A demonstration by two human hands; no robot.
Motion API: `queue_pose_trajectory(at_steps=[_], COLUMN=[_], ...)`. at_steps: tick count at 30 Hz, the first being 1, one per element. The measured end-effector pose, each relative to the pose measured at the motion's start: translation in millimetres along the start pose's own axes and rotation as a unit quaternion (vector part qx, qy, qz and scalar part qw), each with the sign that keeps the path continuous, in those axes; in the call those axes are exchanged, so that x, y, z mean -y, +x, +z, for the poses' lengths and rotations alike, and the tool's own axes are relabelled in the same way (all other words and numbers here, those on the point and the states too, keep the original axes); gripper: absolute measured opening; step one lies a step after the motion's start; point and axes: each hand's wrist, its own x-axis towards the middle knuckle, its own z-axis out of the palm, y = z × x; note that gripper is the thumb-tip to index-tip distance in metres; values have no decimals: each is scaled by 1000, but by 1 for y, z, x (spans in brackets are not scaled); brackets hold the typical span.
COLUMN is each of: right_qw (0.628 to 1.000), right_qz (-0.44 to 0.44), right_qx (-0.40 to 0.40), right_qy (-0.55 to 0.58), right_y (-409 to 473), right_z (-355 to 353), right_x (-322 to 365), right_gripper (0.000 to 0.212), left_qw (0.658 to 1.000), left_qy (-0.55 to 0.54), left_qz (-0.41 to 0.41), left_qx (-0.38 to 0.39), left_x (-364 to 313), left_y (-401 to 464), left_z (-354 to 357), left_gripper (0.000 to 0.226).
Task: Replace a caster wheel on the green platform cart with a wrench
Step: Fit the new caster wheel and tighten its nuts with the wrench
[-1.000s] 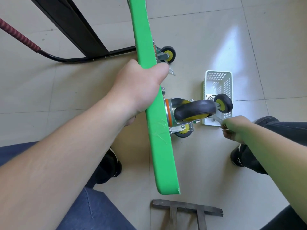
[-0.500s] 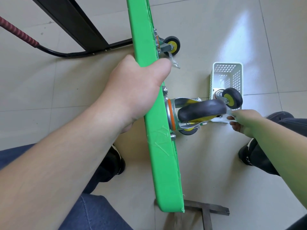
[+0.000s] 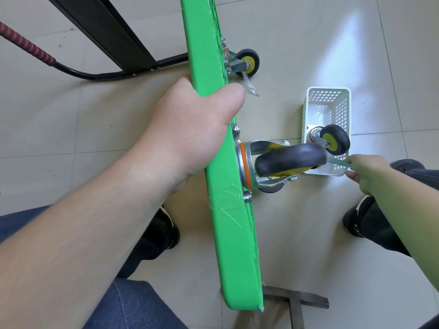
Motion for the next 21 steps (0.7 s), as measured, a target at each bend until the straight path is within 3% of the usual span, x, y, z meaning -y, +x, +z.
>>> queue_pose_trajectory(at_steps=[11,17,21], right_qw=[999,980,937], right_qz=[-37,-79,-129], right_qx=[16,-25,-59], right_qy=[-18,-181,-320], right_y=[-8,-14,-15], right_z=[2,0,2], right_x=[-1,-12,-18], right_gripper=[70,70,68], left_qw=[1000,1000,1000], left_qy=[8,3,0], left_qz=[-4,-5,-6], left_qx=[7,3,6], left_x=[-1,-1,0], left_y=[-2,-1,-1], left_z=[-1,-1,-1], left_gripper=[28,31,49])
